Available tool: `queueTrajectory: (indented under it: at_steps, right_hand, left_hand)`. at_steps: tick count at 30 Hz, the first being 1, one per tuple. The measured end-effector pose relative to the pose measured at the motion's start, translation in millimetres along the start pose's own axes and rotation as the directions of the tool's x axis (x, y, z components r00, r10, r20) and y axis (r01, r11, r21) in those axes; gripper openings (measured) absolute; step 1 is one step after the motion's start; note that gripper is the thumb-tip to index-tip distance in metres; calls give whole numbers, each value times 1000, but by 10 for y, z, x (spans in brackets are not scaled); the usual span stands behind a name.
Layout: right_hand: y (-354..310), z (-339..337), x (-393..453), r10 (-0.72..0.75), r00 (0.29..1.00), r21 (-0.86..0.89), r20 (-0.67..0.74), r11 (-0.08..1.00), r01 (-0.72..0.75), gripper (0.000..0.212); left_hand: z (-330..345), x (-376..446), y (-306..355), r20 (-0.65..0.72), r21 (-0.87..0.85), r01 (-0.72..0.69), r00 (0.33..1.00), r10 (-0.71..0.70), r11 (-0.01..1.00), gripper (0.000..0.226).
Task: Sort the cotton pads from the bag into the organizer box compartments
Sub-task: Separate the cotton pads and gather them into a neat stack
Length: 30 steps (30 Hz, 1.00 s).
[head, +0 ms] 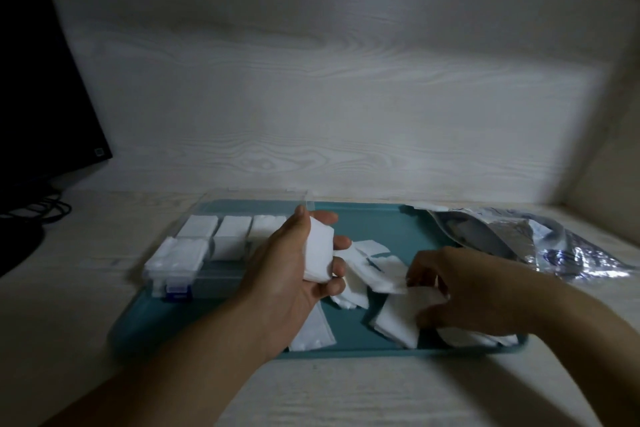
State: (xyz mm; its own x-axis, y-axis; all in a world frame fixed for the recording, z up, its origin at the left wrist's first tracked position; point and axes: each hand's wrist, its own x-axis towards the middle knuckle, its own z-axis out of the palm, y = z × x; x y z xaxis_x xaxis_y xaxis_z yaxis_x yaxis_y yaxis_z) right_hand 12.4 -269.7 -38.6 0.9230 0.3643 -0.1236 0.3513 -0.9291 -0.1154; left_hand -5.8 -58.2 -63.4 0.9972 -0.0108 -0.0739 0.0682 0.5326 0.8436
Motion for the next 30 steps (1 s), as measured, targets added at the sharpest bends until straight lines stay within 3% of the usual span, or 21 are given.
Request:
queueTrajectory:
  at_steps: [6,9,12,14,16,19,24,30]
  right_hand:
    - [94,-44,130,57,937,241,-344,970,30,12]
    - [77,-64,114,113,923,442,-367,895,67,7]
    - [16,-42,108,136,945,683,-297,722,111,14]
    - [-65,1,106,151,952,851,-265,501,157,13]
    - [-189,64,109,121,958,923,-261,322,211,13]
    - [-381,137,98,83,959,945,-271,211,249,14]
    - [-474,205,90,190,933,928,-306,279,248,13]
    - [-278,196,189,241,905,771,-351,622,134,9]
  left_hand:
    - [4,-20,-7,6,15,-14,1000,14,1000,37]
    - [1,-29,-6,-3,31,-20,1000,20,999,36]
    - [12,-45,4,-20,38,-40,999,41,998,36]
    - [21,-42,-2,-35,39,-67,997,68,997,36]
    - [31,-42,-19,-43,51,-90,995,92,995,37]
    - [40,-40,-62,-26,86,-108,994,111,990,38]
    - [56,-65,-123,-20,209,-161,985,169,964,36]
    - [40,-47,-86,-46,334,-332,929,367,882,33]
